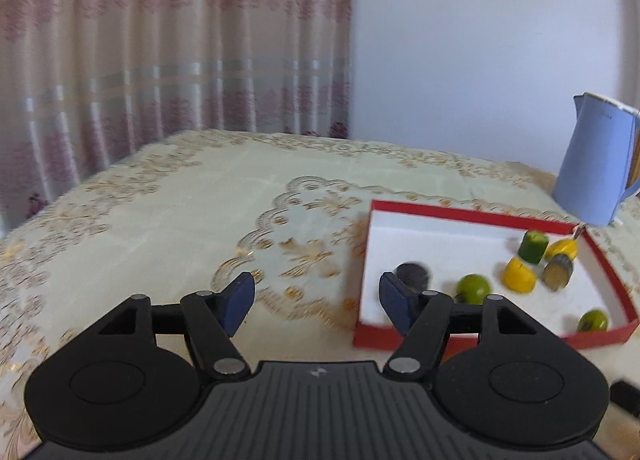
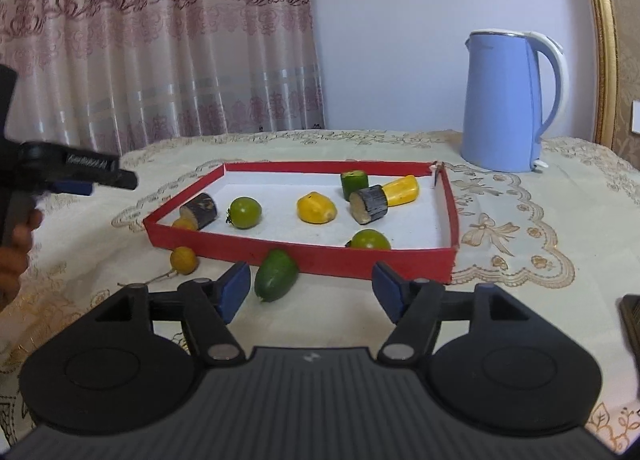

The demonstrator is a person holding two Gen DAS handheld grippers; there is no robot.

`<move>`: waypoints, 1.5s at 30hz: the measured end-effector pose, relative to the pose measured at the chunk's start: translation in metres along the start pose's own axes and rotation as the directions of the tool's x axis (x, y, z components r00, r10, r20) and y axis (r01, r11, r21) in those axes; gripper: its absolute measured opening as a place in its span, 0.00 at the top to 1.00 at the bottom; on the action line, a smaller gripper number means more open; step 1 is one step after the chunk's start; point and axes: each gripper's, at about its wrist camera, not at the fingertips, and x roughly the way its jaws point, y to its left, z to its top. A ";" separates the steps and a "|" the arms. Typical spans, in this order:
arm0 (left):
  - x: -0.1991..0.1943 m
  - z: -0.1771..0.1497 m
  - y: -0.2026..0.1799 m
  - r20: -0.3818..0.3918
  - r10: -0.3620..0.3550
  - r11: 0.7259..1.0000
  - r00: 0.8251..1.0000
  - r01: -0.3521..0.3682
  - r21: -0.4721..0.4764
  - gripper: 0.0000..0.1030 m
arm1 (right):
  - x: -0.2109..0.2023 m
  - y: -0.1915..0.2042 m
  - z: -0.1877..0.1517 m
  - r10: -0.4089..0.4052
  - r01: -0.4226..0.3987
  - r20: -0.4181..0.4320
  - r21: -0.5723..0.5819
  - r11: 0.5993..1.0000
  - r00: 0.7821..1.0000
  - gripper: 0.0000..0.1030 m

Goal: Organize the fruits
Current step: 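Carry the dark log piece over the tray and open the left gripper, then grasp the dark green avocado beside the tray with the right gripper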

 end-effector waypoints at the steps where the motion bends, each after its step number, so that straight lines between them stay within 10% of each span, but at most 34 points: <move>1: -0.003 -0.006 -0.001 0.006 0.007 1.000 1.000 -0.008 0.012 0.34 | 0.002 0.003 0.000 -0.004 0.004 -0.006 -0.019 1.000 1.000 0.37; 15: -0.008 -0.035 -0.012 0.039 0.007 0.992 0.999 -0.012 0.129 0.33 | 0.047 0.031 0.008 -0.010 0.003 -0.110 -0.069 0.998 0.994 0.40; 23: -0.010 -0.039 -0.012 0.037 -0.011 0.990 0.999 0.006 0.141 0.33 | 0.076 0.038 0.009 -0.030 0.019 -0.170 -0.064 0.998 0.985 0.71; 28: -0.009 -0.039 -0.013 0.030 -0.027 0.988 0.999 0.022 0.150 0.33 | 0.075 0.036 0.010 -0.032 0.022 -0.164 -0.059 0.998 0.986 0.72; 45: -0.007 -0.048 -0.056 -0.072 -0.227 0.953 0.971 0.237 0.190 0.33 | 0.015 0.001 0.001 -0.054 0.053 -0.057 -0.020 0.998 0.997 0.72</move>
